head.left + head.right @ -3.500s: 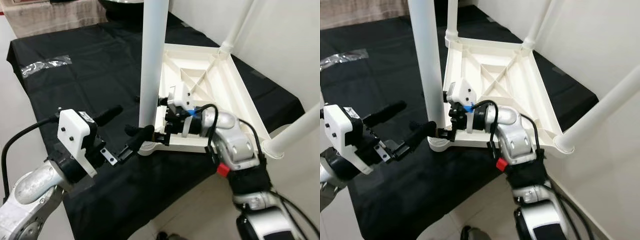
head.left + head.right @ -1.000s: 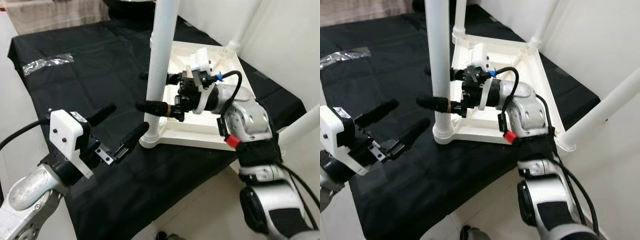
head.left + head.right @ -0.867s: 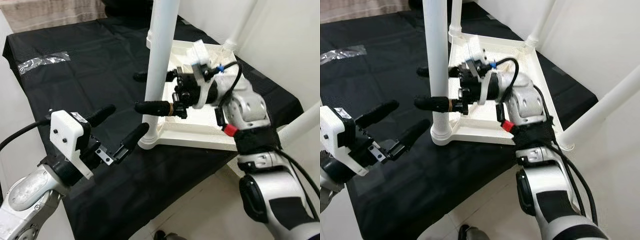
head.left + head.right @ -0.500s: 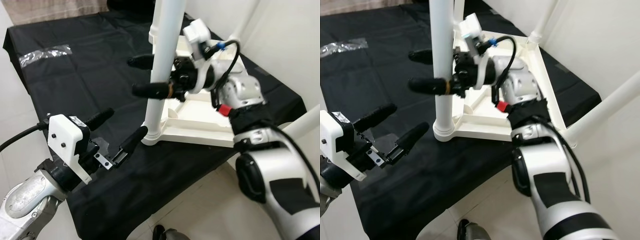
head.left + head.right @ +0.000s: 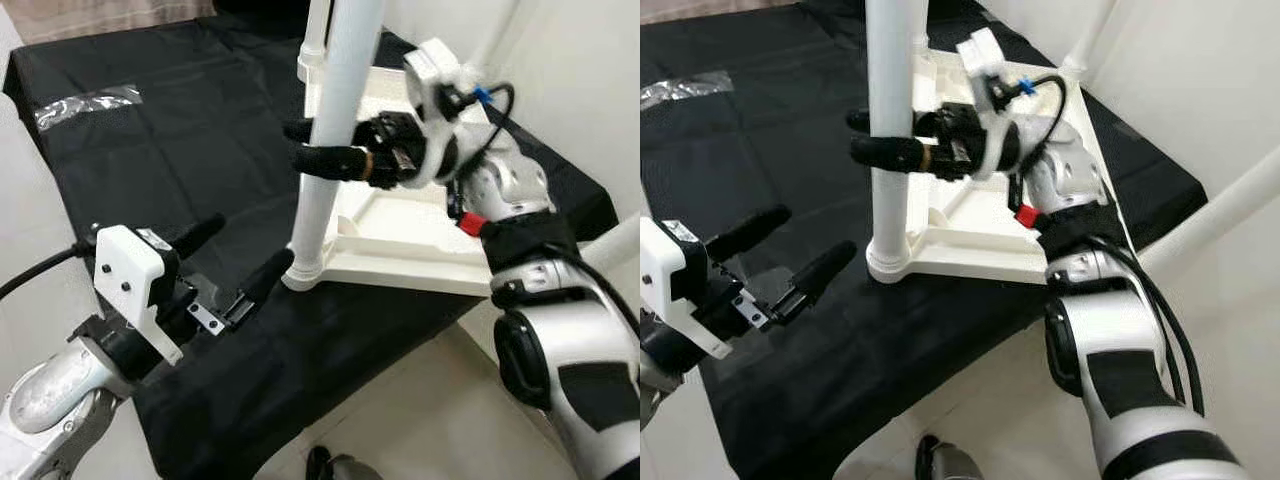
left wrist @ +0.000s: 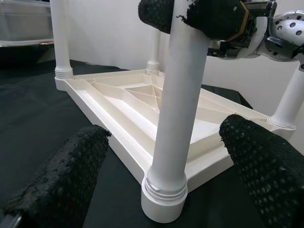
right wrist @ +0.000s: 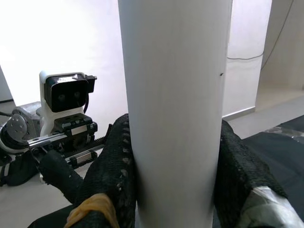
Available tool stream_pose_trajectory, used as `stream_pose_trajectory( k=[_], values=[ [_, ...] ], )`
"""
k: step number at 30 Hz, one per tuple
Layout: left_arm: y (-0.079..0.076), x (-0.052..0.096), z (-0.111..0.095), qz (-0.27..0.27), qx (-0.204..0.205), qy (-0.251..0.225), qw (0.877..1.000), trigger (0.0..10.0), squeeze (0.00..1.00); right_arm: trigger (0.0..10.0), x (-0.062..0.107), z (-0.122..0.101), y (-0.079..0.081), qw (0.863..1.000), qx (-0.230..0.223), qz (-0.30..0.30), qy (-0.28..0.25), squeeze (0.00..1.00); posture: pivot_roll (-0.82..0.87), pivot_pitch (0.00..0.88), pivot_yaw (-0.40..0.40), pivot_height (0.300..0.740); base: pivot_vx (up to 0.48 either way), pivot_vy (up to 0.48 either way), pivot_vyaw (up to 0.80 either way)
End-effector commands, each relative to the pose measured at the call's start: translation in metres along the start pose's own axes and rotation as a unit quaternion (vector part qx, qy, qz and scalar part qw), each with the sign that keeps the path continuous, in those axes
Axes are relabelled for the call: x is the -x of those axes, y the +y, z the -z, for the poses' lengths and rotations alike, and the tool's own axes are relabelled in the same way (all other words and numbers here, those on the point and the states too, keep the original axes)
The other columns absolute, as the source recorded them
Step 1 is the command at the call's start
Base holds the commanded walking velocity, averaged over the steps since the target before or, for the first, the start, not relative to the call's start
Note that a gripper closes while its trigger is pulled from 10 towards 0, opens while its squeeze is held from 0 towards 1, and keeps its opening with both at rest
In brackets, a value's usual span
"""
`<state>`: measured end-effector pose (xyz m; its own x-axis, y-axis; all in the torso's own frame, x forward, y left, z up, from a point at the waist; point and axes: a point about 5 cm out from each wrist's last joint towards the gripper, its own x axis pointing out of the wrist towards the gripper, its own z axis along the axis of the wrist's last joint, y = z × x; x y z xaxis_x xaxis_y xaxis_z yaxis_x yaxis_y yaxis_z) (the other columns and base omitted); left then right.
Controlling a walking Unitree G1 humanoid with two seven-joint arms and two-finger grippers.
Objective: Building children table
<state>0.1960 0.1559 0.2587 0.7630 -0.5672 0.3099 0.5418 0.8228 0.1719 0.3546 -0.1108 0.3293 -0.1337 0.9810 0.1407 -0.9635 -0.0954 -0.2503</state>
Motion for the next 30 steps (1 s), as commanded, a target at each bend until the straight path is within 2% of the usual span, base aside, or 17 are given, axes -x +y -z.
stream_pose_trajectory(
  k=[1, 4, 5, 6, 7, 8, 9, 11, 18, 19, 20, 21, 24, 25, 26, 29, 30],
  values=[
    [-0.001, -0.001, 0.002, 0.006, 0.003, 0.003, 1.0, 10.0, 0.0, 0.0, 0.007, 0.016, 0.004, 1.0, -0.018, 0.015, 0.02, 0.0, 0.12, 0.243, -0.154, 0.74, 0.0, 0.0, 0.0],
    [-0.001, -0.002, 0.002, 0.007, 0.003, 0.002, 1.0, 10.0, 0.0, 0.0, 0.007, 0.018, 0.003, 0.999, -0.013, 0.044, 0.023, 0.0, 0.12, 0.243, -0.154, 0.74, 0.0, 0.0, 0.0],
    [-0.002, -0.001, 0.002, 0.008, 0.001, 0.003, 1.0, 10.0, 0.0, 0.0, 0.002, 0.034, 0.002, 0.987, -0.026, 0.152, 0.038, 0.0, 0.13, 0.242, -0.18, 0.74, 0.0, 0.0, 0.0],
    [-0.001, 0.0, 0.002, 0.008, -0.001, 0.005, 1.0, 10.0, 0.0, 0.0, 0.008, 0.073, 0.005, 0.888, -0.026, 0.444, 0.116, 0.0, 0.14, 0.231, -0.189, 0.74, 0.0, 0.0, 0.0],
    [0.002, 0.0, 0.0, 0.007, -0.006, 0.006, 1.0, 10.0, 0.0, 0.0, 0.004, 0.106, 0.036, 0.824, -0.028, 0.546, 0.149, 0.0, 0.14, 0.251, -0.157, 0.74, 0.0, 0.0, 0.0],
    [0.004, 0.001, -0.001, 0.005, -0.006, 0.003, 1.0, 10.0, 0.0, 0.0, -0.011, 0.119, 0.054, 0.81, -0.027, 0.564, 0.159, 0.0, 0.12, 0.223, -0.131, 0.74, 0.0, 0.0, 0.0],
    [0.004, 0.001, -0.001, 0.005, -0.006, 0.003, 1.0, 10.0, 0.0, 0.0, -0.011, 0.119, 0.054, 0.81, -0.027, 0.564, 0.159, 0.0, 0.12, 0.223, -0.131, 0.74, 0.0, 0.0, 0.0],
    [0.006, 0.002, -0.001, 0.004, -0.005, -0.001, 1.0, 10.0, 0.0, 0.0, -0.039, 0.127, 0.066, 0.856, -0.035, 0.494, 0.147, 0.0, 0.11, 0.214, -0.127, 0.74, 0.0, 0.0, 0.0],
    [0.005, -0.005, 0.002, 0.011, -0.007, -0.004, 1.0, 10.0, 0.0, 0.0, -0.036, 0.104, 0.031, 0.866, 0.006, 0.48, 0.142, 0.0, 0.11, 0.195, -0.151, 0.74, 0.0, 0.0, 0.0],
    [0.004, -0.004, 0.003, 0.012, -0.008, -0.002, 1.0, 10.0, 0.0, 1.0, -0.035, 0.104, 0.029, 0.864, 0.005, 0.483, 0.142, 0.0, 0.11, 0.193, -0.151, 0.74, 0.0, 0.0, 0.0],
    [0.004, -0.003, 0.003, 0.011, -0.008, -0.001, 1.0, 10.0, 0.0, 8.4, -0.034, 0.103, 0.028, 0.862, 0.006, 0.486, 0.145, 0.0, 0.11, 0.192, -0.15, 0.74, 0.0, 0.0, 0.0],
    [0.005, -0.003, 0.002, 0.01, -0.008, -0.002, 1.0, 10.0, 0.0, 10.0, -0.035, 0.1, 0.031, 0.852, 0.009, 0.503, 0.146, 0.0, 0.11, 0.191, -0.141, 0.74, 0.0, 0.0, 0.0],
    [0.007, -0.003, 0.002, 0.009, -0.009, -0.003, 1.0, 10.0, 0.0, 10.0, -0.038, 0.092, 0.036, 0.847, 0.007, 0.514, 0.136, 0.04, 0.11, 0.197, -0.136, 0.74, 0.0, 0.0, 0.0],
    [0.007, -0.003, 0.001, 0.011, -0.007, -0.003, 1.0, 10.0, 0.0, 10.0, -0.038, 0.088, 0.035, 0.862, 0.001, 0.492, 0.123, 1.0, 0.11, 0.202, -0.133, 0.74, 0.0, 0.0, 0.0],
    [0.007, -0.003, 0.001, 0.011, -0.007, -0.003, 1.0, 10.0, 0.0, 10.0, -0.038, 0.088, 0.035, 0.862, 0.001, 0.492, 0.123, 1.0, 0.11, 0.202, -0.133, 0.74, 0.0, 0.0, 0.0],
    [0.004, -0.004, 0.002, 0.014, -0.004, -0.004, 1.0, 10.0, 0.0, 10.0, -0.034, 0.079, 0.031, 0.893, -0.005, 0.44, 0.092, 1.0, 0.11, 0.204, -0.135, 0.74, 0.0, 0.0, 0.0],
    [0.004, -0.005, 0.003, 0.015, -0.003, -0.003, 1.0, 10.0, 0.0, 10.0, -0.031, 0.073, 0.03, 0.926, -0.001, 0.37, 0.076, 1.0, 0.11, 0.21, -0.136, 0.74, 0.0, 0.0, 0.0]
  ],
)
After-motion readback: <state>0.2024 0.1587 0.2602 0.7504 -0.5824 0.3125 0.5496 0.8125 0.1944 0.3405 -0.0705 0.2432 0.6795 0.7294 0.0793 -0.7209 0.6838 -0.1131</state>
